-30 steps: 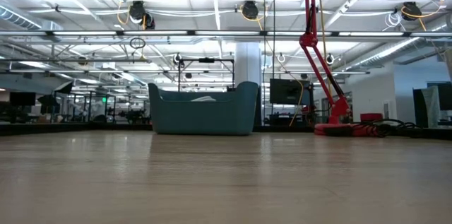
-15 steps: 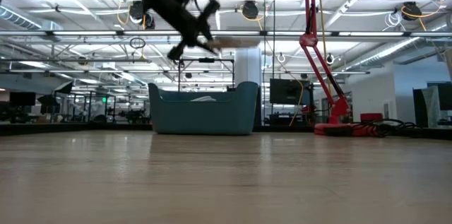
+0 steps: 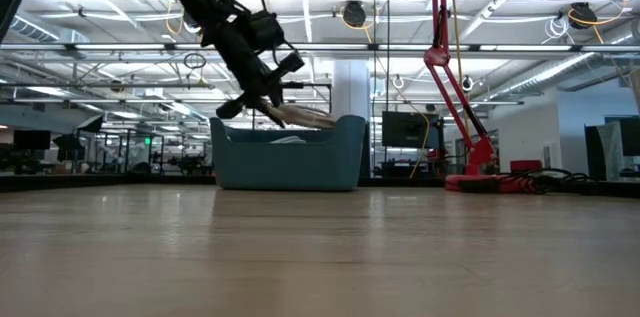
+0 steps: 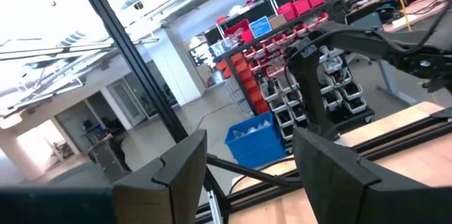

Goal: Sort cables into bins
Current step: Put the brown HDMI cable into the blue bin

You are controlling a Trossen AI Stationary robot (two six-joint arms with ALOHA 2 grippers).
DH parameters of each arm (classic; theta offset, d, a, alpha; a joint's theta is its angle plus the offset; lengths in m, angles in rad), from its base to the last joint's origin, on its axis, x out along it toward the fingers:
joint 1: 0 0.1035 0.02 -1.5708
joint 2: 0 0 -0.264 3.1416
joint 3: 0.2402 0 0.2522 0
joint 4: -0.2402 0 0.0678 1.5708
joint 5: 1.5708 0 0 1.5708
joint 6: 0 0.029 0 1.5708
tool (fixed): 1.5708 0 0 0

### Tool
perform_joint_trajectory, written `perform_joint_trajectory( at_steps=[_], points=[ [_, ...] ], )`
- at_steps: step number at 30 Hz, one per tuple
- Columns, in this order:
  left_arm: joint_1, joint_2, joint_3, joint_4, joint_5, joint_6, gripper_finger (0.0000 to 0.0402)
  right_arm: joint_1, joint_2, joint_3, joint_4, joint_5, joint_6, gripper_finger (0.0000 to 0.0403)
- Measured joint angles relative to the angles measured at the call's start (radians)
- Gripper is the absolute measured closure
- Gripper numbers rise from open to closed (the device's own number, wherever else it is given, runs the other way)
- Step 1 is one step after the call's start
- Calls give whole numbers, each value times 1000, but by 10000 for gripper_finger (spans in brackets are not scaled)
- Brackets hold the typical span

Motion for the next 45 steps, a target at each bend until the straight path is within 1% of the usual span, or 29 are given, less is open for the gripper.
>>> perform_joint_trajectory(
  at_steps=[6, 10, 16, 23, 29, 31, 34, 37, 40, 45],
  points=[
    [31, 1, -6, 8, 15, 19, 377, 1, 3, 0, 0, 1, -4, 202],
    [26, 1, -6, 31, 30, 15, 377, -8, 6, 0, 1, 4, -7, 202],
    [3, 2, -6, 29, 24, 12, 377, -9, 13, 0, -3, 21, -7, 202],
    [-31, 81, -6, 74, 52, -8, 377, -9, 15, 0, -6, 23, -7, 202],
    [-47, 110, -5, 86, 13, -21, 377, -7, 15, 0, -15, 23, 6, 202],
    [-48, 110, -5, 92, -11, -27, 365, -5, 15, 0, -21, 23, 15, 202],
    [-47, 107, -5, 102, -36, -28, 330, -2, 15, 0, -24, 23, 23, 202],
    [-42, 106, 2, 102, -59, -35, 307, -1, 15, 0, -25, 23, 22, 202],
    [-38, 106, 8, 100, -59, -35, 299, -1, 15, 0, -25, 23, 20, 202],
    [-25, 106, 10, 100, -57, -42, 295, -1, 15, 0, -29, 23, 18, 202]
  ],
)
